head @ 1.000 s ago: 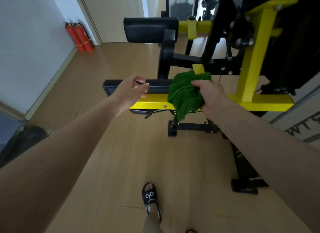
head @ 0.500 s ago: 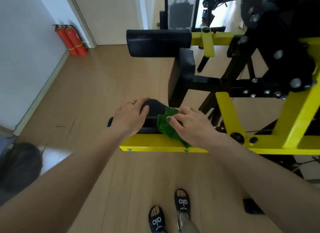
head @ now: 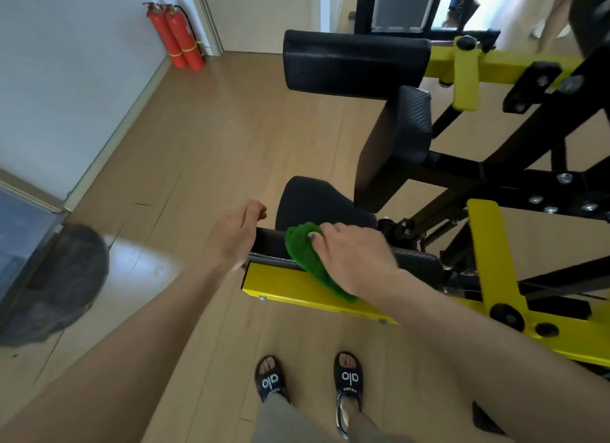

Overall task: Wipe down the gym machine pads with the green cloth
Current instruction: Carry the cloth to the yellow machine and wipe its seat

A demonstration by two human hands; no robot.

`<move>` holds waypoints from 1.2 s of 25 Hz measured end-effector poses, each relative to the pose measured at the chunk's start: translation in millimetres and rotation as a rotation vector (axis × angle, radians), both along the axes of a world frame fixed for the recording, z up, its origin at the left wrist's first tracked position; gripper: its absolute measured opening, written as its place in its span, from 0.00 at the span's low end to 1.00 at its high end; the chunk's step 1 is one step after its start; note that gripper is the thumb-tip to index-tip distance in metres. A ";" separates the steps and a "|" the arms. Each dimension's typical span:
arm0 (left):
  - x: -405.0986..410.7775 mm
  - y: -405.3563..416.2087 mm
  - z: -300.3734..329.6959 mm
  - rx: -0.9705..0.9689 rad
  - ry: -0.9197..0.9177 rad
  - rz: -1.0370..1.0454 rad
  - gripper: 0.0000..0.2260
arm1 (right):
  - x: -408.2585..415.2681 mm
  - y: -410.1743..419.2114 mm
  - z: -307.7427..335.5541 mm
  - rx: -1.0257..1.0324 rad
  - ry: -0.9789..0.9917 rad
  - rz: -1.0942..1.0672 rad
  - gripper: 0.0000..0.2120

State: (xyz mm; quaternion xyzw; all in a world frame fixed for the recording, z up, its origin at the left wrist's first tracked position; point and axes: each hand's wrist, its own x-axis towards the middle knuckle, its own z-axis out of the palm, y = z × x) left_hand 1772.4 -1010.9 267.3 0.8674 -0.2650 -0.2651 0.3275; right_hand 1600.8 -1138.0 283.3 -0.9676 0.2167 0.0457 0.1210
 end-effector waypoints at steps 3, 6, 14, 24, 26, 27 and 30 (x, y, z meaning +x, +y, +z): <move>14.7 4.5 -6.5 -0.114 0.198 0.078 0.20 | 56.1 34.8 -8.2 -0.027 -0.049 0.091 0.16; 22.8 6.4 -11.1 -0.174 0.296 0.105 0.22 | 93.0 56.2 -12.7 -0.049 -0.024 0.174 0.16; 21.9 5.7 -12.2 -0.113 0.366 0.008 0.22 | -35.3 -15.0 12.4 -0.017 0.199 -0.353 0.27; 22.0 6.3 -25.7 -0.313 0.382 0.192 0.23 | 174.8 13.5 -33.4 0.929 0.554 -0.393 0.27; 22.9 8.2 -25.4 -0.288 0.335 0.133 0.25 | 170.9 2.9 -41.3 0.936 0.668 -0.484 0.34; 23.7 8.8 -25.1 -0.276 0.306 0.100 0.24 | 159.5 -4.8 -40.7 0.913 0.690 -0.516 0.37; 23.2 6.4 -22.9 -0.212 0.247 0.038 0.19 | 80.6 -52.2 -36.2 0.747 0.751 -0.696 0.41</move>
